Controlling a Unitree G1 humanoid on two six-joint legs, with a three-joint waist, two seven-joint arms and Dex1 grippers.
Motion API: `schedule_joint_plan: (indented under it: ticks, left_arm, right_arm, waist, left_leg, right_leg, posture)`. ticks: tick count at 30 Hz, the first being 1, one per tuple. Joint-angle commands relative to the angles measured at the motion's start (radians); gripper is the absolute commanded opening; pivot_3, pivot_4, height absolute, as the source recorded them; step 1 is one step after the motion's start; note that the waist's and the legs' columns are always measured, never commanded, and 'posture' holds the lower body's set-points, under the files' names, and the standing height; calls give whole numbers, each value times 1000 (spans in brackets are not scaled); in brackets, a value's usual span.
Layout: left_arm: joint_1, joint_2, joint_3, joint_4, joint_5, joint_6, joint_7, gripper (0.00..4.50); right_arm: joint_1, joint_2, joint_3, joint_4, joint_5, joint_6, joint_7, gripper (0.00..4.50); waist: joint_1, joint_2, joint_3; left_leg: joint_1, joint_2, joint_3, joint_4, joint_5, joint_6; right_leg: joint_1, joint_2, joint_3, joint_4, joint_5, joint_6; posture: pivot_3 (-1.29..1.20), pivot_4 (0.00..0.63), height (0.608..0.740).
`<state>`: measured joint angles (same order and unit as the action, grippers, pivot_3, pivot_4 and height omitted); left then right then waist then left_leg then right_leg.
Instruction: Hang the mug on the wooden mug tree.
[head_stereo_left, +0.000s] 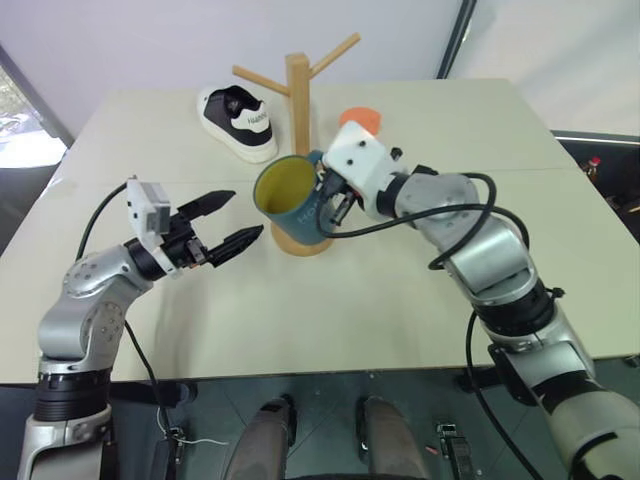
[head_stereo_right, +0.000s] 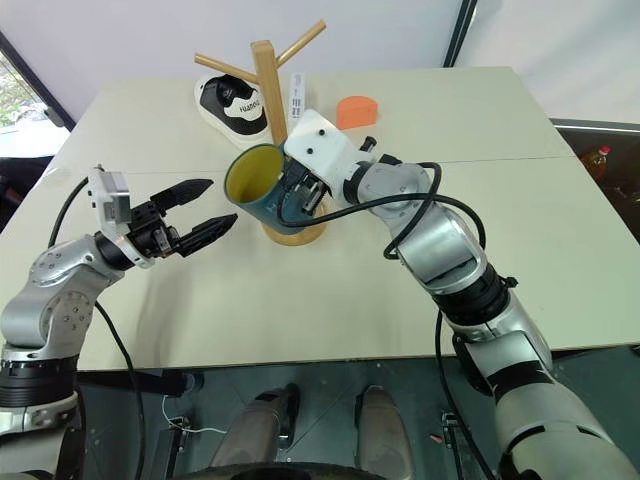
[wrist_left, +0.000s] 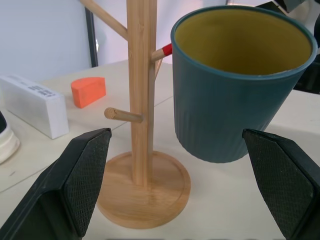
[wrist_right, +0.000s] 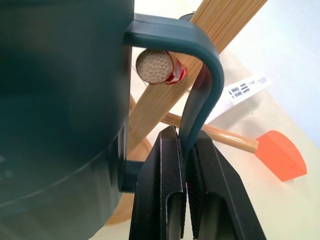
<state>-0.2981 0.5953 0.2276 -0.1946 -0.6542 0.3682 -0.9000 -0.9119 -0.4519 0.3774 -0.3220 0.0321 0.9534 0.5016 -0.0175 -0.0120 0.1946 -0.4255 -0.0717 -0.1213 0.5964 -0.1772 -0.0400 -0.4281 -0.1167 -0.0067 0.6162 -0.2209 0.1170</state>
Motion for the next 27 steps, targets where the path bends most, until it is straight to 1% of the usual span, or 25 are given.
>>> schedule_joint_plan:
  ticks: [1, 3, 7, 11, 13, 15, 17, 19, 21, 23, 25, 27]
  left_arm:
    - [-12, 15, 37, -36, -24, 2, 9, 4500]
    - [-11, 17, 36, -37, -26, 1, 12, 4500]
    - [-11, 17, 33, -38, -28, 0, 16, 4500]
    - [-8, 16, 33, -43, -30, 2, 21, 4500]
    - [-6, 18, 36, -41, -28, 4, 26, 4500]
    - [-3, 17, 45, -35, -32, 11, 38, 4500]
    - [1, 9, 59, -23, -36, 13, 55, 4500]
    - [13, -1, 74, 2, -18, 10, 87, 4500]
    - [22, -5, 81, 13, -8, 5, 105, 4500]
    - [47, -24, 89, 77, 48, -27, 166, 4500]
    - [71, -55, 103, 154, 109, -74, 240, 4500]
    - [95, -83, 114, 217, 166, -137, 299, 4500]
  right_arm:
    - [-29, 8, -17, 0, -11, -21, 6, 1111]
    - [-30, 8, -21, -1, -23, -34, 2, 2073]
    - [-30, -5, -34, -26, -28, -44, 13, 4143]
    - [-24, -60, -89, -87, -11, -46, 46, 4143]
    - [-7, -113, -143, -112, 3, -70, 77, 4143]
    - [37, -161, -225, -133, 33, -120, 111, 4143]
    - [118, -174, -334, -146, 91, -176, 138, 4143]
    - [225, -155, -450, -165, 175, -226, 170, 4143]
    - [276, -141, -503, -176, 225, -246, 180, 4143]
    - [391, -90, -578, -150, 272, -279, 157, 4143]
    - [494, -16, -638, -93, 303, -329, 117, 4143]
    - [563, 38, -658, -29, 302, -414, 95, 4143]
  waist:
    - [0, 0, 0]
    - [0, 0, 0]
    - [-2, 0, 0]
    - [0, 0, 0]
    - [5, 0, 0]
    - [7, 0, 0]
    - [6, -2, -1]
    - [6, -2, -1]
    - [3, -2, -1]
    - [0, -2, -1]
    - [1, -2, -2]
    - [2, -2, -2]
  left_leg:
    - [0, 0, 0, 0, 0, 0]
    - [0, 0, 0, 0, 0, 0]
    - [0, 0, 0, 0, 0, 0]
    - [0, 0, 0, 0, 0, 0]
    - [0, 0, 0, 0, 0, 0]
    - [0, 0, 0, 0, 0, 0]
    - [0, 0, 0, 0, 0, 0]
    - [0, 0, 1, 0, 0, 0]
    - [0, 0, 1, 0, 0, 0]
    - [2, 1, 3, 0, 0, 0]
    - [5, 1, 3, 0, 0, 0]
    - [8, 2, 3, -1, 0, 0]
  right_leg:
    - [0, 0, 0, 0, 0, 0]
    - [0, 0, 0, 0, 0, 0]
    - [0, 0, 0, 0, 0, 0]
    - [0, 0, 0, 1, 0, 0]
    - [0, 0, 0, 0, 0, 0]
    - [0, 0, 0, 0, 0, 0]
    - [1, 0, 0, -1, 0, 0]
    - [2, 0, 0, -1, 0, 0]
    - [2, 0, 0, -1, 0, 0]
    - [1, 0, 2, 0, 0, 1]
    - [4, 1, 2, 1, 0, 0]
    - [7, 1, 2, 1, -1, -1]
  posture:
    - [0, 150, 740]
    - [0, 150, 740]
    - [0, 150, 740]
    - [0, 150, 740]
    - [0, 150, 740]
    - [0, 150, 740]
    - [0, 150, 740]
    - [0, 150, 740]
    - [0, 150, 740]
    - [0, 150, 740]
    - [0, 150, 740]
    - [0, 150, 740]
